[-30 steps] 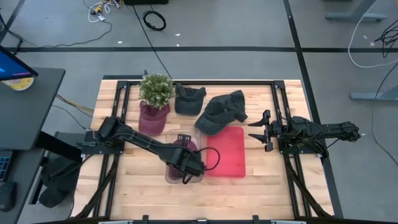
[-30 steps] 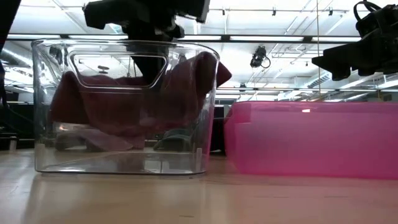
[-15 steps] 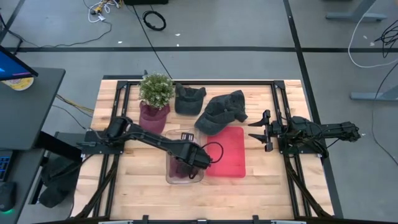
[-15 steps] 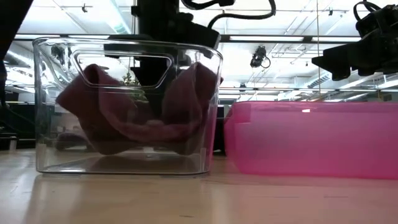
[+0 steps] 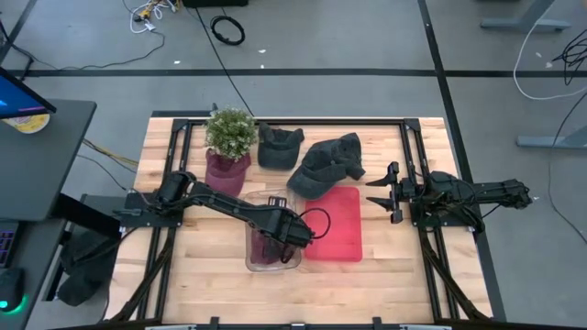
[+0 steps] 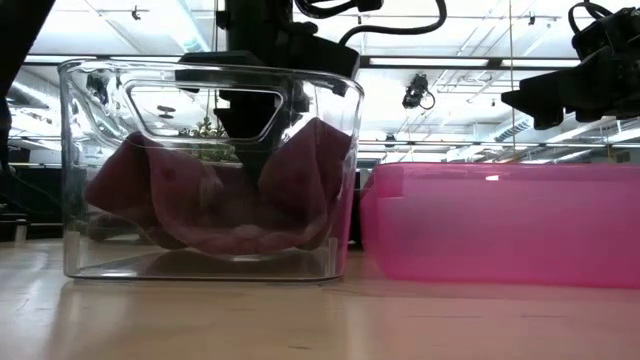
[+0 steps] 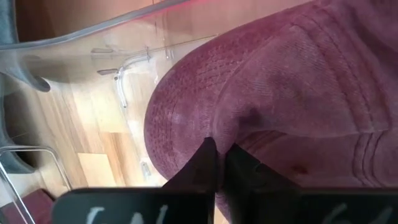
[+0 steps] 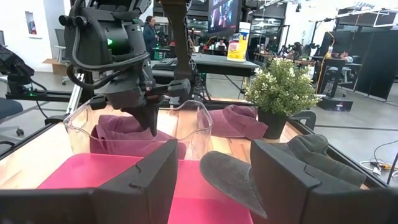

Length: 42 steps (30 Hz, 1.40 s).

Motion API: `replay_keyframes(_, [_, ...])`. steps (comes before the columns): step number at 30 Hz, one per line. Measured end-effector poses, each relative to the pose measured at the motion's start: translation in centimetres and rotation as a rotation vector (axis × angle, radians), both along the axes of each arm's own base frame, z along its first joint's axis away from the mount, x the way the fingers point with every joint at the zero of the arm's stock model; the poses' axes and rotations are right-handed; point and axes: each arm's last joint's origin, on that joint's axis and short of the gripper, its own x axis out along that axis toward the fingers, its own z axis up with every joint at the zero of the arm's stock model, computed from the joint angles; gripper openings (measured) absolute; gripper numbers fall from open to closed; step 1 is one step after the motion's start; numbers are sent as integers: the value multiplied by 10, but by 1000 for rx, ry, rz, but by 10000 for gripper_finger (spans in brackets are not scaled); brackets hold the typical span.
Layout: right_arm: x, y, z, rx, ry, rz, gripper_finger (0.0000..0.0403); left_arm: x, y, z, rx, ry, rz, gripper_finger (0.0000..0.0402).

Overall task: Pick & Place hat
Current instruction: Put the bottom red cap into the transparent bin

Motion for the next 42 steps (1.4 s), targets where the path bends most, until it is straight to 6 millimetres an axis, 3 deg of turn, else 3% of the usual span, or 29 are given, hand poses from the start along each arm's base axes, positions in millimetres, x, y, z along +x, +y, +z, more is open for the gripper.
replay_keyframes(12, [0, 0, 0, 0, 0, 0, 205, 3, -1, -1, 8, -32, 8, 120])
replay_keyframes(18, [0, 0, 0, 0, 0, 0, 205, 2, -1, -1, 11, -27, 24, 152])
replay_keyframes(31, [0, 0, 0, 0, 0, 0, 205, -5, 1, 0, 30, 36, 46, 152])
replay_keyframes(42, [0, 0, 0, 0, 0, 0, 205, -15, 4, 28, 9, -37, 113, 151])
